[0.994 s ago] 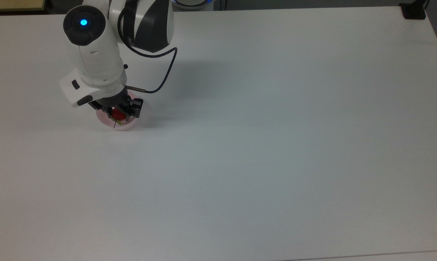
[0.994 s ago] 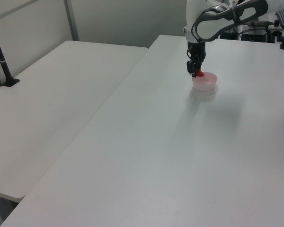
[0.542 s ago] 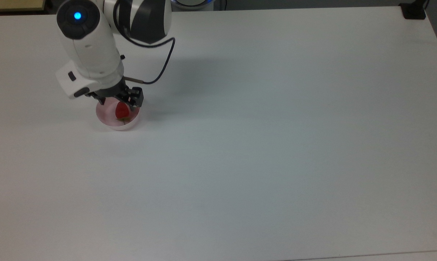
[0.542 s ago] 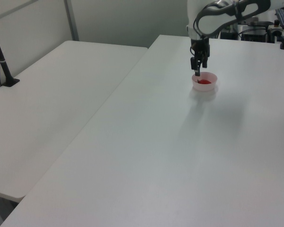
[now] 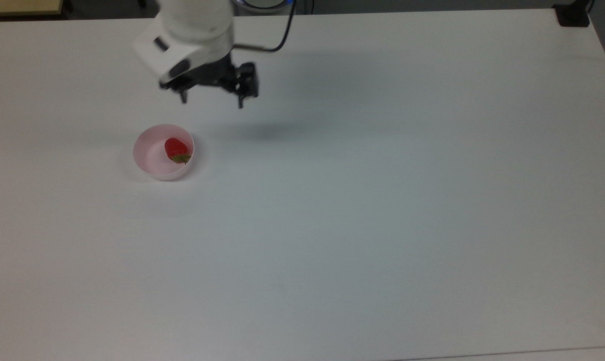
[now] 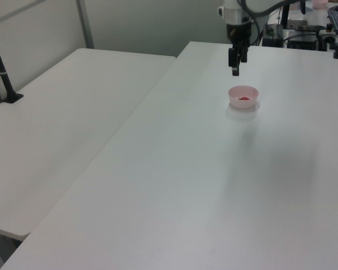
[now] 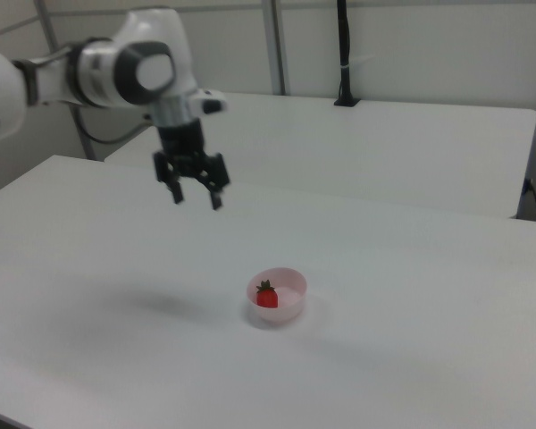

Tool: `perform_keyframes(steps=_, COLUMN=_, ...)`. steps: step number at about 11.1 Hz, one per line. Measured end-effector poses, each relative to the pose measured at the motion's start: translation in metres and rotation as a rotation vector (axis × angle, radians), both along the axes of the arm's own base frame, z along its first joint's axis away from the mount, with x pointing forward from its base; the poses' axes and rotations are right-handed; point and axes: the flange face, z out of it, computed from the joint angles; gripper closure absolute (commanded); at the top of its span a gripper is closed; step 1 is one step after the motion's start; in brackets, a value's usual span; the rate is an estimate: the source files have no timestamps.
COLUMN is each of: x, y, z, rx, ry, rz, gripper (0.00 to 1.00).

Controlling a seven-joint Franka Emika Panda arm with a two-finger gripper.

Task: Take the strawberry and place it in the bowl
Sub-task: 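Open the gripper to release the strawberry and lift away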

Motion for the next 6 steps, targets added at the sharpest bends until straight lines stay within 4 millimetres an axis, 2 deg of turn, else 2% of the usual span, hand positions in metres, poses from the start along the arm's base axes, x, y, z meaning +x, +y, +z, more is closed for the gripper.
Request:
perform_keyframes(steps=2, x=-0.023, y=0.031, z=0.043, rx=0.000, ry=-0.023, rz=-0.034, gripper=0.00)
perform_keyframes(steps=4, x=-0.043, y=0.035, z=0.074, rx=0.003, ry=-0.027, rz=-0.040, gripper=0.00)
perform_keyframes(steps=6, x=-0.052, y=0.031, z=0.084, rx=0.004, ry=-0.024, rz=-0.053, gripper=0.00)
